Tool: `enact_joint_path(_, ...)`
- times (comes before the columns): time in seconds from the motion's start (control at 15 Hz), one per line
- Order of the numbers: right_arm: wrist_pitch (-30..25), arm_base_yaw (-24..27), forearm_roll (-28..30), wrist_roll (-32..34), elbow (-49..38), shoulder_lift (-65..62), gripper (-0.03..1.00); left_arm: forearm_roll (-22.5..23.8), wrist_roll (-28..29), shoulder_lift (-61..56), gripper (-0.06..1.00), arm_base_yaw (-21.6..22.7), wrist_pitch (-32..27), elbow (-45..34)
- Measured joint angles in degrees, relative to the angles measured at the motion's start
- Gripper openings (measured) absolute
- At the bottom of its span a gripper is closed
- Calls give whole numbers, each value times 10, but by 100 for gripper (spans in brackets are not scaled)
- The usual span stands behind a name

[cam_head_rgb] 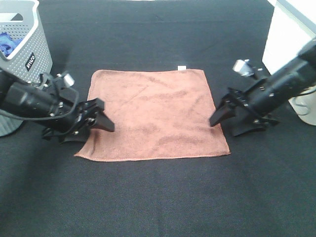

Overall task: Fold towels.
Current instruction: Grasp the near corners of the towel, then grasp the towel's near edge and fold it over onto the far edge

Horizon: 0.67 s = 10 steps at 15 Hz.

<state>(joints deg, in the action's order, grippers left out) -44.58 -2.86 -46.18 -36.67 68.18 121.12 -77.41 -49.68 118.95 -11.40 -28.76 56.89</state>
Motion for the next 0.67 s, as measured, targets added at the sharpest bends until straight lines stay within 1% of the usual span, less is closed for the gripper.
enact_joint_path(0.07, 0, -14, -7, -1, 2, 2, 71, -6, 3, 5, 67, -1, -6, 4)
enact_joint_path(0.2, 3, -21, -19, 5, 2, 5, 68, -13, 3, 6, 66, -1, -13, 4)
enact_joint_path(0.27, 6, -21, -19, 5, 2, 7, 59, -16, 4, 7, 63, -1, -13, 4)
enact_joint_path(0.33, 13, -21, -17, 5, 2, 9, 47, -17, 5, 10, 52, -1, -13, 4)
enact_joint_path(0.4, 15, -21, -15, 7, 2, 14, 31, -15, 5, 14, 39, -1, -13, 4)
enact_joint_path(0.47, 15, -21, -15, 7, 2, 14, 31, -15, 5, 14, 39, -1, -13, 4)
enact_joint_path(0.53, 19, -21, -5, 19, 0, 15, 8, -9, 6, 18, 22, -1, -15, 3)
enact_joint_path(0.6, 21, -21, 1, 25, -1, 15, 0, -2, 7, 21, 3, -1, -22, 2)
enact_joint_path(0.67, 21, -21, 4, 36, -1, 15, 0, 7, 11, 21, 2, -1, -36, 2)
